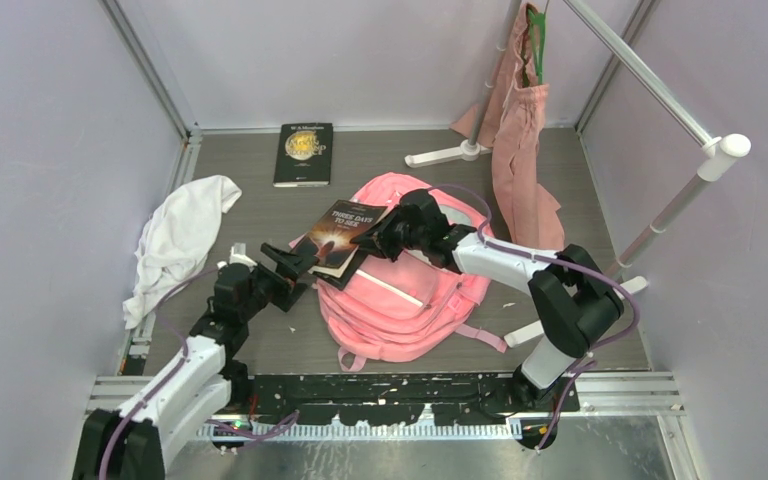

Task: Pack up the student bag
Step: Pick up the book from the center of the board.

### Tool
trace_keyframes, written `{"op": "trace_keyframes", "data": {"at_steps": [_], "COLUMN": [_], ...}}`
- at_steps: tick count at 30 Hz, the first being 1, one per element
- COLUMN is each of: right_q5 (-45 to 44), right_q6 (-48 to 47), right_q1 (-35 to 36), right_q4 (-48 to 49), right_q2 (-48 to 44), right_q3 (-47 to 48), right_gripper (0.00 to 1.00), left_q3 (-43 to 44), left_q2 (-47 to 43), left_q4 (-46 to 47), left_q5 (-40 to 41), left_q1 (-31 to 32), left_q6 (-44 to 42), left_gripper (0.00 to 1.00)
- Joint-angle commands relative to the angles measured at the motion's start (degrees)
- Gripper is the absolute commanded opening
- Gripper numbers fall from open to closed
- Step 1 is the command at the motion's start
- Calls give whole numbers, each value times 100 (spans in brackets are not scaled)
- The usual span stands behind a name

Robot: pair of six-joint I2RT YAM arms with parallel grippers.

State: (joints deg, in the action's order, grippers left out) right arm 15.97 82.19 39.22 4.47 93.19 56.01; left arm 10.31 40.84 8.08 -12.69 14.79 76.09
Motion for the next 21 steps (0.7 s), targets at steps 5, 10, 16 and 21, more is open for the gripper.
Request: {"op": "trace_keyframes", "data": {"at_steps": [5, 10, 16, 21], "right_q5": [117, 133, 192, 251], "right_q6": [233, 262, 295, 136], "right_q1": [-41, -38, -27, -8], "right_q4": [575, 594, 633, 571], "right_q2": [-6, 47, 134, 159], "right_q3": [127, 156, 138, 110], "right_gripper": [1, 1, 1, 1], "left_q3": [336, 362, 345, 486], "left_q2": [1261, 1611, 1515, 1242], "left_q4": [1983, 2524, 2629, 2287], "left_q5": [-22, 33, 214, 327], "left_q1": [374, 533, 569, 569], "left_q6": [80, 350, 462, 445], "left_gripper": [91, 83, 56, 13]}}
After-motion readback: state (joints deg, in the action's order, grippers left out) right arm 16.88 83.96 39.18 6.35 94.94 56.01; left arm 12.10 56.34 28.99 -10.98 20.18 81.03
